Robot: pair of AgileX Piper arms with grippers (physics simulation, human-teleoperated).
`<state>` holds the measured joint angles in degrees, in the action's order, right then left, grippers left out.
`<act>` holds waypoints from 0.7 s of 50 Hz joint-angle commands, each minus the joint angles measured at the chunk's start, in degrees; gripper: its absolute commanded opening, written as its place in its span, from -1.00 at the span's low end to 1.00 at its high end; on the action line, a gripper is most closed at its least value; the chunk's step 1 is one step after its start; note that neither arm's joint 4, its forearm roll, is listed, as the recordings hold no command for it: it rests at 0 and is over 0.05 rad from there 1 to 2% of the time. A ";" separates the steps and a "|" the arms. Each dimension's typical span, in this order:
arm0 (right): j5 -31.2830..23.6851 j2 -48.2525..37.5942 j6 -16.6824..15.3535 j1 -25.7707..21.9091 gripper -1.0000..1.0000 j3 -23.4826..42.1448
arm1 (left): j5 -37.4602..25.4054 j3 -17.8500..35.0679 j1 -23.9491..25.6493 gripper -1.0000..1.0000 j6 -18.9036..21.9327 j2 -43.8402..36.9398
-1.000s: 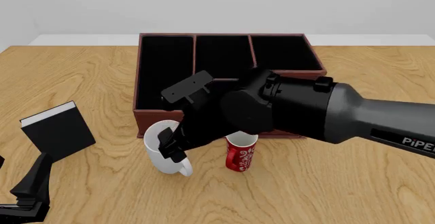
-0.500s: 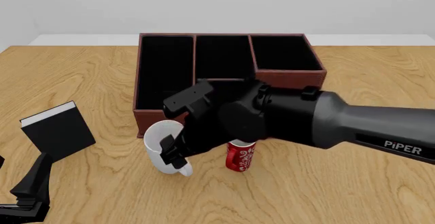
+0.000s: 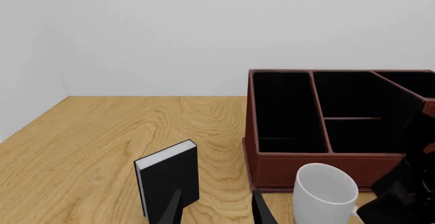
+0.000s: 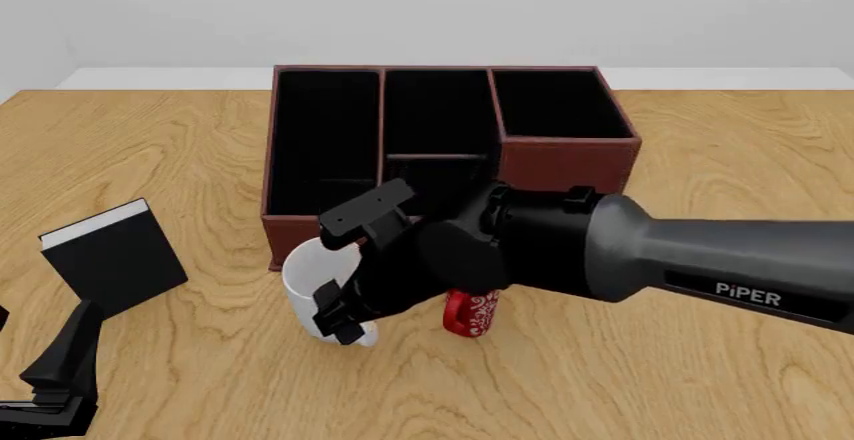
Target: Pick up the white mug and place it to the right of the caddy.
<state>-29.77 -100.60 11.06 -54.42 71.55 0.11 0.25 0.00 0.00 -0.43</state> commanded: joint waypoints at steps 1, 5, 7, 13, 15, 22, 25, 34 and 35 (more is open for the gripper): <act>1.01 -1.17 0.83 -0.20 1.00 -0.97 | 0.00 0.00 0.00 1.00 0.00 0.00; 1.44 -1.32 0.96 0.27 1.00 -1.68 | 0.00 0.00 0.00 1.00 0.00 0.00; 1.52 -1.26 0.94 0.44 1.00 -1.86 | 0.00 0.00 0.00 1.00 0.00 0.00; 1.94 -1.74 1.00 0.51 1.00 -1.97 | 0.00 0.00 0.00 1.00 0.00 0.00; 1.97 -1.97 1.08 0.52 1.00 -1.94 | 0.00 0.00 0.00 1.00 0.00 0.00; 2.25 -2.53 1.45 0.25 1.00 -1.92 | 0.00 0.00 0.00 1.00 0.00 0.00; 2.35 -2.80 1.66 0.12 1.00 -1.93 | 0.00 0.00 0.00 1.00 0.00 0.00; 2.90 -3.33 2.12 0.11 1.00 -2.27 | 0.00 0.00 0.00 1.00 0.00 0.00; 3.00 -3.50 2.16 0.08 1.00 -2.31 | 0.00 0.00 0.00 1.00 0.00 0.00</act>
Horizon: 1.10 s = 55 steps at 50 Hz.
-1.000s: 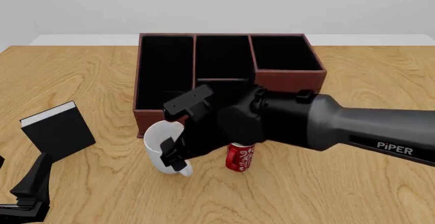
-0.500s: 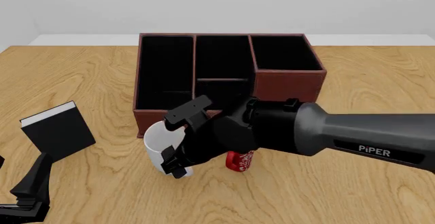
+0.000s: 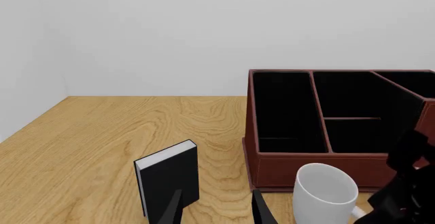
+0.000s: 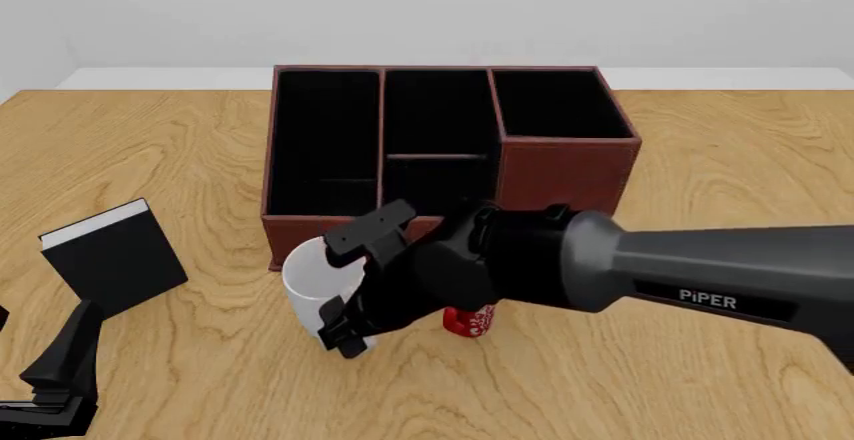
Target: Pick up the white mug and place it to the right of the caddy.
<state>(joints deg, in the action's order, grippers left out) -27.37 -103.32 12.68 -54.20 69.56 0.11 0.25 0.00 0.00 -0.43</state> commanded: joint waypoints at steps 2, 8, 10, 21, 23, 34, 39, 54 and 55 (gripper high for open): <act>0.64 -0.87 0.69 -0.29 1.00 -0.35 | 0.00 0.00 0.00 1.00 0.00 0.00; 1.14 -1.20 0.99 -0.32 1.00 -0.63 | 0.00 0.00 0.00 1.00 0.00 0.00; 1.20 -1.28 1.07 -0.33 1.00 -0.71 | 0.00 0.00 0.00 1.00 0.00 0.00; 1.59 -2.07 1.43 -0.76 1.00 -0.75 | 0.00 0.00 0.00 1.00 0.00 0.00; 1.58 -2.17 1.41 -0.69 1.00 -0.70 | 0.00 0.00 0.00 1.00 0.00 0.00; 2.08 -2.86 1.90 -0.96 1.00 -0.92 | 0.00 0.00 0.00 1.00 0.00 0.00; 2.54 -3.23 2.21 -0.93 1.00 -1.23 | 0.00 0.00 0.00 1.00 0.00 0.00; 2.62 -3.36 1.75 -0.98 -1.00 -1.29 | 0.00 0.00 0.00 1.00 0.00 0.00; 2.60 -3.36 1.78 -1.01 -1.00 -1.28 | 0.00 0.00 0.00 1.00 0.00 0.00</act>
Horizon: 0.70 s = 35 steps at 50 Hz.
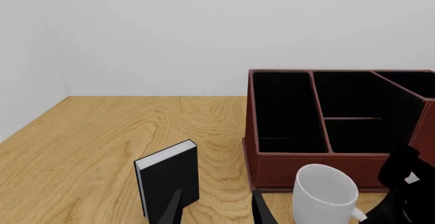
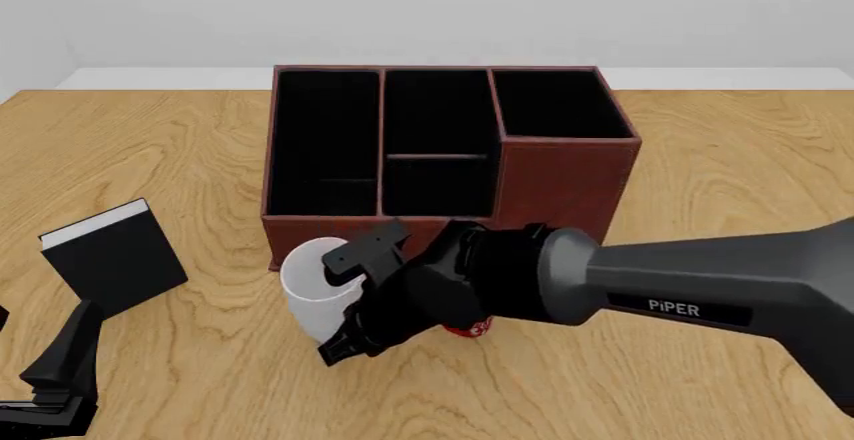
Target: Pick up the white mug and place it to the right of the caddy.
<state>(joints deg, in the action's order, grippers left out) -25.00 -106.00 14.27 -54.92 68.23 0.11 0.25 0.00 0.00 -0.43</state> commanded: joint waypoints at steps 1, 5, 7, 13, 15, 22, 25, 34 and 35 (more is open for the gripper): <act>0.18 -0.71 0.26 -0.45 -1.00 0.12 | 0.00 0.00 0.00 1.00 0.00 0.00; 0.12 -0.60 0.16 -0.33 -1.00 0.15 | 0.00 0.00 0.00 1.00 0.00 0.00; 0.20 -0.64 0.10 -0.28 -1.00 0.14 | 0.00 0.00 0.00 1.00 0.00 0.00; -0.26 1.22 -1.32 0.54 -1.00 0.08 | 0.00 0.00 0.00 1.00 0.00 0.00; -1.02 2.55 -1.47 -0.07 -1.00 0.43 | 0.00 0.00 0.00 1.00 0.00 0.00; -2.70 5.18 -4.22 0.77 -1.00 1.05 | 0.00 0.00 0.00 1.00 0.00 0.00; -3.14 5.83 -4.51 0.53 -1.00 1.28 | 0.00 0.00 0.00 1.00 0.00 0.00; -4.59 8.19 -6.81 0.88 -1.00 1.98 | 0.00 0.00 0.00 1.00 0.00 0.00; -4.79 8.49 -7.14 1.03 -1.00 2.00 | 0.00 0.00 0.00 1.00 0.00 0.00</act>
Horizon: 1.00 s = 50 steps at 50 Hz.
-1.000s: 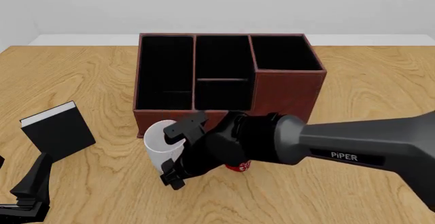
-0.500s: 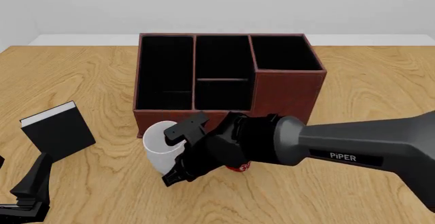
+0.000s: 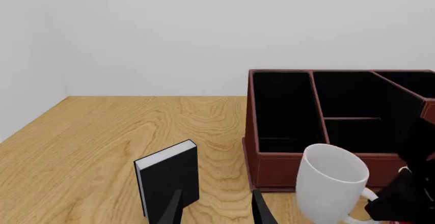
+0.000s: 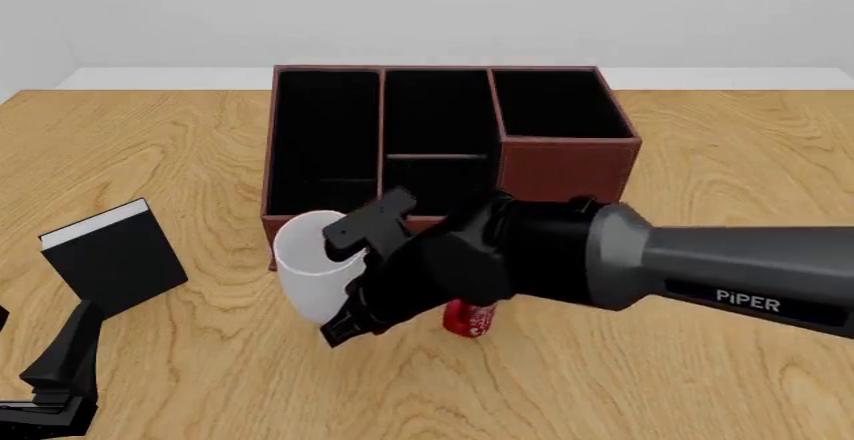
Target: Pick up the white mug and place it to the right of the caddy.
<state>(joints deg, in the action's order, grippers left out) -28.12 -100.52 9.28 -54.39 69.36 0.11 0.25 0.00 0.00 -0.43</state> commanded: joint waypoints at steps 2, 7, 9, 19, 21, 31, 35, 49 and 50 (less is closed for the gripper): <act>-1.94 3.54 -2.48 0.70 -1.00 0.97 | 0.00 0.00 0.00 1.00 0.00 0.00; -2.41 5.27 -3.58 1.07 -1.00 1.18 | 0.00 0.00 0.00 1.00 0.00 0.00; -2.54 5.99 -4.04 1.24 -1.00 1.17 | 0.00 0.00 0.00 1.00 0.00 0.00; -3.51 10.81 -6.53 2.61 -1.00 1.01 | 0.00 0.00 0.00 1.00 0.00 0.00; -3.79 11.70 -6.93 2.85 -1.00 1.04 | 0.00 0.00 0.00 1.00 0.00 0.00; -4.22 15.86 -8.27 3.91 -1.00 0.42 | 0.00 0.00 0.00 1.00 0.00 0.00; -4.31 17.10 -8.77 4.49 -1.00 -0.11 | 0.00 0.00 0.00 1.00 0.00 0.00; -4.96 23.76 -10.91 8.57 -1.00 -2.89 | 0.00 0.00 0.00 1.00 0.00 0.00; -4.93 24.03 -10.95 8.69 -1.00 -2.99 | 0.00 0.00 0.00 1.00 0.00 0.00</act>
<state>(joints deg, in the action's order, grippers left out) -32.59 -80.90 -0.96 -47.85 67.58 0.11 0.25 0.00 0.00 -0.43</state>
